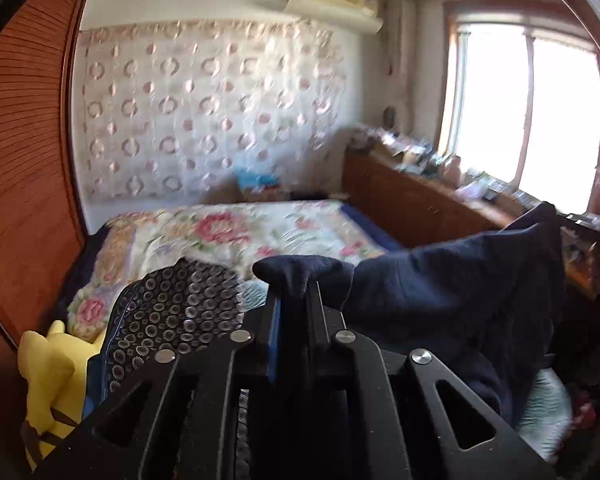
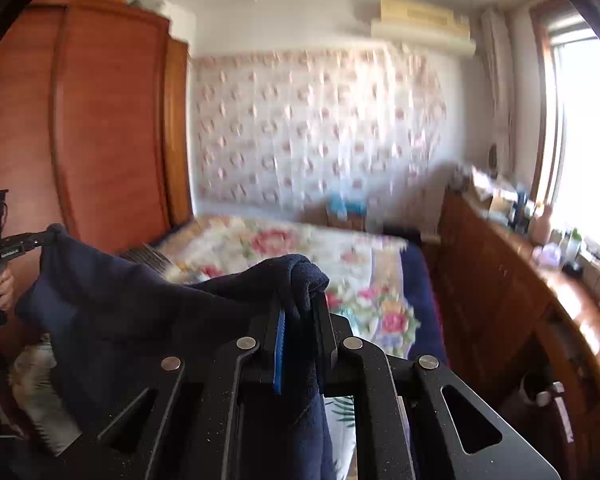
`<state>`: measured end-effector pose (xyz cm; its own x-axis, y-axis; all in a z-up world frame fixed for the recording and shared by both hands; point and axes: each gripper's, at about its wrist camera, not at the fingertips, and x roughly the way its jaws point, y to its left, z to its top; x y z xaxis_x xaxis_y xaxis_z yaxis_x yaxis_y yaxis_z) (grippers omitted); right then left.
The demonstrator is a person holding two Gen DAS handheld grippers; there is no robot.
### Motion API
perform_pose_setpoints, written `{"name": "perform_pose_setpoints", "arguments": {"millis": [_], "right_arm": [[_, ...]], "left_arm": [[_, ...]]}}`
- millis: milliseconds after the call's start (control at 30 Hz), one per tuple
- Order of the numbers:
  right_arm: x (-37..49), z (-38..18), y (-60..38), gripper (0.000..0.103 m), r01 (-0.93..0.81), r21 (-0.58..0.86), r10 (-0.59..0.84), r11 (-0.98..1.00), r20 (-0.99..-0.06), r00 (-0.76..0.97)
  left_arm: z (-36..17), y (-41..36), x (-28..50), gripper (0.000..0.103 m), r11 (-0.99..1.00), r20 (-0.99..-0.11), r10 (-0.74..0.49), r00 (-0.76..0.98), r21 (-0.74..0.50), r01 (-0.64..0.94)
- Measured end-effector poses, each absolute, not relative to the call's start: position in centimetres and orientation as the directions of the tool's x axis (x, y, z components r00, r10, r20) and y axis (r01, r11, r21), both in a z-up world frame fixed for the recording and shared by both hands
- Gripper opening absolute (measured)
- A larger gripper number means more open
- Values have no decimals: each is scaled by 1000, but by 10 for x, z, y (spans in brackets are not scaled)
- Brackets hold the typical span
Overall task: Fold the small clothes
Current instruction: 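Lower the folded T-shirt onto the bed and open both tools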
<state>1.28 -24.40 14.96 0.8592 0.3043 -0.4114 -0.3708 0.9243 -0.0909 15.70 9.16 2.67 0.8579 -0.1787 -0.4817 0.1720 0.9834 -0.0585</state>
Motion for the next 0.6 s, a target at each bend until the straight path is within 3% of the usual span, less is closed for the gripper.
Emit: {"name": "perform_pose_setpoints", "arguments": {"millis": [67,100,167,200,267,467,533,600], "right_arm": [[61,118,-231,18,-326,-100,239,940,-489,839],[80,103,-227,26,-305,-95,210,948,-534,819],[111,77,-223,31,-242,-91,140,966,-604,785],[117,69,-222,34,-231,-85,131,969,-617,776],[120,58,-216,37,-234,-76,134,969,-632,763],[118,52,-219,39,-275,-37,191,961,-631,752],[102,46,-235,48,-281,-23,204,959,-631,749],[99,30,-247,50,-276,-11,205,961,-639,741]], "left_arm": [[2,93,185,15,989,-552,-136,823,-24,148],[-6,93,193,15,989,-574,-133,808,-26,145],[-15,93,194,29,989,-593,-126,795,-16,144],[-14,91,189,45,988,-588,-134,797,-16,154],[-13,88,174,56,986,-586,-146,797,-22,165],[-11,76,141,59,987,-590,-119,798,14,158],[-18,73,130,59,988,-601,-122,790,1,154],[-29,71,119,59,988,-611,-133,781,-15,157]]}}
